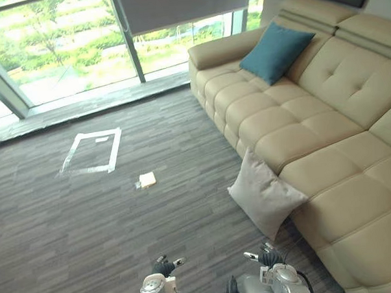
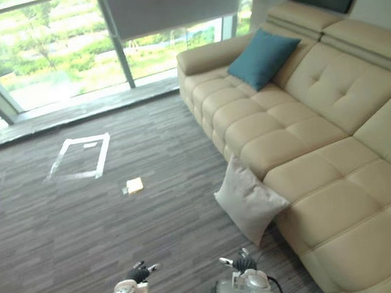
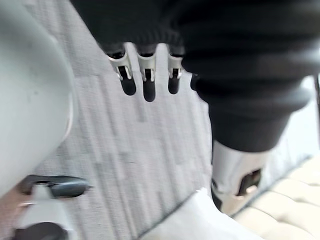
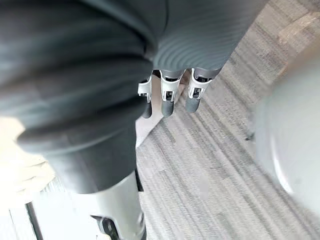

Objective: Pick up cushions and gather them together orderly.

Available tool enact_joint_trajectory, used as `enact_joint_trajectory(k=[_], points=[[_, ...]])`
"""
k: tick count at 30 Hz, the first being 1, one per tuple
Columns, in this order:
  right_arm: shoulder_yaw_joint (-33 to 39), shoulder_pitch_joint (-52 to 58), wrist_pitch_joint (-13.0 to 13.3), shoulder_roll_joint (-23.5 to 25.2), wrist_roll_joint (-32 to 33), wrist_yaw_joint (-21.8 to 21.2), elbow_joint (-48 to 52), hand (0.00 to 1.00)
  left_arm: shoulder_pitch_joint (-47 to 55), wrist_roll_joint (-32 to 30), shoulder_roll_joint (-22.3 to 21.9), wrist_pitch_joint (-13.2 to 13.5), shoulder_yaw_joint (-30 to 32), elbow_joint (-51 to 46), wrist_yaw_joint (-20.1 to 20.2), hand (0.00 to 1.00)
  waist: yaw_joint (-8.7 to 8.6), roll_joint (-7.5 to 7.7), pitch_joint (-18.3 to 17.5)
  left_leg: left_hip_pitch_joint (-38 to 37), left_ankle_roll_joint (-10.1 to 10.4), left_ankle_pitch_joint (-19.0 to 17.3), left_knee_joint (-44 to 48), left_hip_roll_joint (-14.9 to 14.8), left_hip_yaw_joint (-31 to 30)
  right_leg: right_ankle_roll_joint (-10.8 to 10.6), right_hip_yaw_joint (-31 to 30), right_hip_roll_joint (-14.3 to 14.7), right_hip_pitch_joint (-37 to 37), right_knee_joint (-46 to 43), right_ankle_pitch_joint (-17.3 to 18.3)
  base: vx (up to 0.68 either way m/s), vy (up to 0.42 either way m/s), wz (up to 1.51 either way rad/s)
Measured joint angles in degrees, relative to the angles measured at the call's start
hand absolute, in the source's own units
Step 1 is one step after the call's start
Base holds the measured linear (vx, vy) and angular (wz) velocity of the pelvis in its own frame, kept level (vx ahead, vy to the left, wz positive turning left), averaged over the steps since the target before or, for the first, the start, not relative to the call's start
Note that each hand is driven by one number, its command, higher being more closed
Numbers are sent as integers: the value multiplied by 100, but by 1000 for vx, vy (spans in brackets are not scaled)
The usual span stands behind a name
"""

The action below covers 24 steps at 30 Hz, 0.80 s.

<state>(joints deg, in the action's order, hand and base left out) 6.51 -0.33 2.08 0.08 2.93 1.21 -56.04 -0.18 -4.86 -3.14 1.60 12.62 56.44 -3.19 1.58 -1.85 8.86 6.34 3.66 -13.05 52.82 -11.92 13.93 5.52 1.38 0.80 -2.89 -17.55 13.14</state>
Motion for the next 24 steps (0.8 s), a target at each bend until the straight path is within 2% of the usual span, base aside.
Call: enact_joint_trajectory(k=[1,2,4,5,6,7,8,9,10,11,13,14,16,17,19,20,21,22,23,24], points=[[2,16,-8,5,28,5,-1,0,-1,3,-8,29,22,-8,-1,0,73,4,4,178,-74,-91,-566,46,-42,-89,-273,-19,-127,102,52,338,146,-130],[2,28,-20,4,59,10,0,0,-4,3,-21,52,57,-17,-2,0,106,5,3,272,-55,-117,-1097,140,-168,-151,-451,-40,-200,137,104,359,211,-123],[-11,103,-38,-8,91,58,-1,0,-16,21,-25,67,114,-19,-5,0,140,42,-20,371,-24,-26,-2616,475,-948,-362,-889,-137,-328,114,370,458,314,-105],[-68,152,-35,-33,104,85,6,0,0,41,-30,69,123,-4,-9,0,158,21,-82,371,-40,105,-3115,570,-1281,-485,-1099,-142,-327,-3,540,553,425,-115],[-172,172,-41,-57,111,104,-41,0,33,53,-44,73,135,9,-8,0,192,-29,-202,341,191,514,-3103,596,-1331,-638,-1389,-138,-328,-183,743,484,373,-106],[-238,174,-41,-28,113,106,-114,0,51,50,27,70,207,51,-10,0,174,98,-285,335,120,420,-2998,695,-1122,-699,-1593,-268,-323,-252,785,504,352,-89],[-286,205,-35,29,153,106,-113,0,47,69,62,56,268,102,-28,0,129,314,-414,273,-1,308,-2958,781,-902,-752,-1742,-414,-278,-319,716,445,313,-72],[-332,266,-37,99,155,102,-118,0,31,121,78,62,356,120,-34,0,188,371,-457,200,-91,242,-2975,814,-639,-768,-1948,-479,-141,-483,589,416,300,-75],[-332,263,-39,144,155,100,-120,0,11,208,83,59,401,138,-43,0,206,393,-466,105,-142,212,-3039,811,-472,-874,-2074,-477,-9,-693,479,335,285,-100],[-347,227,-39,200,153,95,-119,0,13,277,92,54,449,167,-53,0,228,401,-452,-127,-209,173,-3218,792,-217,-1157,-2133,-435,255,-1229,284,231,202,-97],[-365,174,-37,242,150,85,-102,0,11,280,137,38,446,276,-60,0,198,315,-352,-665,-320,104,-3577,754,185,-1447,-1796,-438,822,-2346,22,202,198,-109],[-365,128,-23,230,150,81,-102,0,6,281,158,31,446,288,-72,0,202,265,-291,-945,-328,95,-3780,750,421,-1418,-1350,-565,1089,-2731,32,148,161,-111],[-345,58,5,207,149,86,-108,0,9,279,181,16,446,380,-138,0,197,207,-252,-1475,-328,96,-4225,731,785,-1065,-316,-843,1388,-2867,206,175,115,-97],[-338,49,16,213,147,85,-109,0,-21,278,195,11,444,394,-149,0,190,213,-253,-1671,-326,95,-4439,707,930,-964,168,-905,1513,-2701,276,206,62,-75],[-213,20,26,211,148,82,-110,0,-28,271,195,-2,422,410,-144,0,157,214,-249,-1846,-249,55,-4666,629,1104,-924,803,-879,1679,-2138,275,190,-37,-59],[-109,9,38,205,148,83,-113,0,-48,266,224,0,349,465,-141,0,150,226,-247,-1879,-165,36,-4706,608,1191,-844,1015,-851,1762,-1686,187,185,-87,-47],[-36,20,49,200,148,86,-124,0,-34,265,279,-2,232,523,-134,0,147,273,-263,-1904,-139,23,-4717,658,1214,-749,1043,-815,1744,-1151,-77,215,-136,-30],[30,41,56,188,161,86,-142,0,-39,255,335,2,147,530,-118,0,132,385,-257,-1956,-115,10,-4717,747,1167,-475,963,-805,1680,-808,-349,247,-145,-22],[75,-12,84,86,152,77,-122,0,-114,209,227,-3,156,615,-100,0,98,170,-135,-2103,-6,1,-4638,619,1017,-441,1043,-726,1474,-856,-284,250,-152,-11],[144,-16,85,26,154,74,-123,0,-126,165,181,0,154,614,-89,0,68,113,-112,-2081,64,42,-4463,580,950,-427,1045,-691,1392,-815,-200,258,-172,-8]])
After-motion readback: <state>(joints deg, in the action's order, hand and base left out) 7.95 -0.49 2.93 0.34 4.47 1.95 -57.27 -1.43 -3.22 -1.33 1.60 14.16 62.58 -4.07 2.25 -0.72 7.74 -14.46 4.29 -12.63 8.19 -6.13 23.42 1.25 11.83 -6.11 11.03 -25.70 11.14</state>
